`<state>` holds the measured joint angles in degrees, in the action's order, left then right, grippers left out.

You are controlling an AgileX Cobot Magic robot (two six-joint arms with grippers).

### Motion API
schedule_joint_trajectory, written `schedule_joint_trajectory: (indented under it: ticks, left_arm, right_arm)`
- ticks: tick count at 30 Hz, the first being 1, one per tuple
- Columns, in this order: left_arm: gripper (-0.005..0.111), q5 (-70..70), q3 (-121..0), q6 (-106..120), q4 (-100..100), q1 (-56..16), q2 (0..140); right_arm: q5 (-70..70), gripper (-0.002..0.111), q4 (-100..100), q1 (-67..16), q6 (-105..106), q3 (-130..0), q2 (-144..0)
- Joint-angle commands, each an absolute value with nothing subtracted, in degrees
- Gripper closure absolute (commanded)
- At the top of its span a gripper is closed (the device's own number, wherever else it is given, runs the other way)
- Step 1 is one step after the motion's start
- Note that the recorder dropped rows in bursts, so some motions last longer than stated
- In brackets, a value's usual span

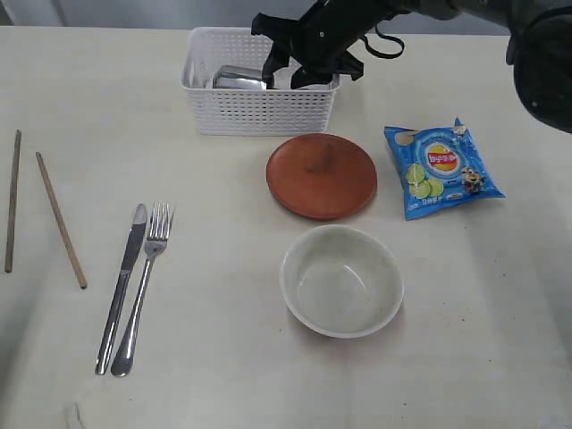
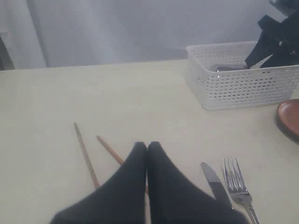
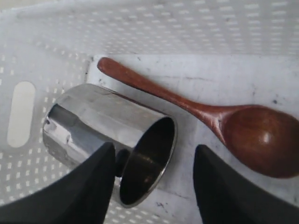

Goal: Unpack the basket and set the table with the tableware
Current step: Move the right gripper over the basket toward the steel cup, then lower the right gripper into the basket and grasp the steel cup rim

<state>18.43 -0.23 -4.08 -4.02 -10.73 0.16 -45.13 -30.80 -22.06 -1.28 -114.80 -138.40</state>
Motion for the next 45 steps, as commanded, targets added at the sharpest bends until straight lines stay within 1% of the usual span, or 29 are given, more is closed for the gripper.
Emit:
schedule_joint_trajectory:
  ticks: [1, 5, 9, 13, 17, 19, 21, 23, 25, 28, 32, 35, 38, 45]
  left_arm:
    - [0.107, 18.3, 0.0, -4.1, -4.2, -10.6, 0.0]
    - [0.107, 18.3, 0.0, -4.1, -4.2, -10.6, 0.0]
    - [0.107, 18.3, 0.0, -4.1, -4.2, -10.6, 0.0]
    - [0.107, 18.3, 0.0, -4.1, -4.2, -10.6, 0.0]
    - [0.107, 18.3, 0.0, -4.1, -4.2, -10.6, 0.0]
    - [0.107, 18.3, 0.0, -4.1, -4.2, -10.6, 0.0]
    - [0.107, 18.3, 0.0, -4.1, -4.2, -10.6, 0.0]
    - [0.107, 18.3, 0.0, -4.1, -4.2, -10.6, 0.0]
    - [0.107, 18.3, 0.0, -4.1, -4.2, -10.6, 0.0]
    - [0.107, 18.3, 0.0, -4.2, -4.2, -10.6, 0.0]
    - [0.107, 18.3, 0.0, -4.2, -4.2, -10.6, 0.0]
    - [0.107, 18.3, 0.0, -4.2, -4.2, -10.6, 0.0]
    - [0.107, 18.3, 0.0, -4.2, -4.2, -10.6, 0.0]
    - [0.107, 18.3, 0.0, -4.2, -4.2, -10.6, 0.0]
  right_arm:
    - [-50.3, 0.059, -19.3, -21.0, -6.0, -114.7, -136.8]
    - [-51.9, 0.059, -17.5, -19.4, -6.2, -114.7, -135.5]
    - [-52.5, 0.059, -16.7, -16.2, -6.2, -114.7, -134.0]
    - [-56.4, 0.059, -16.0, -12.1, -6.2, -114.7, -133.7]
    - [-55.4, 0.059, -16.6, -11.0, -4.5, -114.7, -131.8]
    - [-54.4, 0.059, -21.5, -11.2, 0.6, -114.7, -130.2]
    - [-54.9, 0.059, -33.7, -11.2, 9.4, -114.7, -129.4]
    - [-55.9, 0.059, -40.8, -11.2, 15.3, -114.7, -129.2]
    - [-56.0, 0.059, -43.1, -11.9, 17.2, -114.7, -129.1]
    - [-55.1, 0.059, -37.9, -14.0, 15.7, -114.7, -129.1]
    - [-52.0, 0.059, -20.6, -18.0, 6.1, -114.7, -129.1]
    - [-50.0, 0.059, -12.9, -19.7, 0.4, -114.7, -129.1]
    - [-49.2, 0.059, -11.2, -19.8, -3.5, -114.7, -129.2]
    - [-52.1, 0.059, -12.5, -19.4, -3.7, -114.7, -131.8]
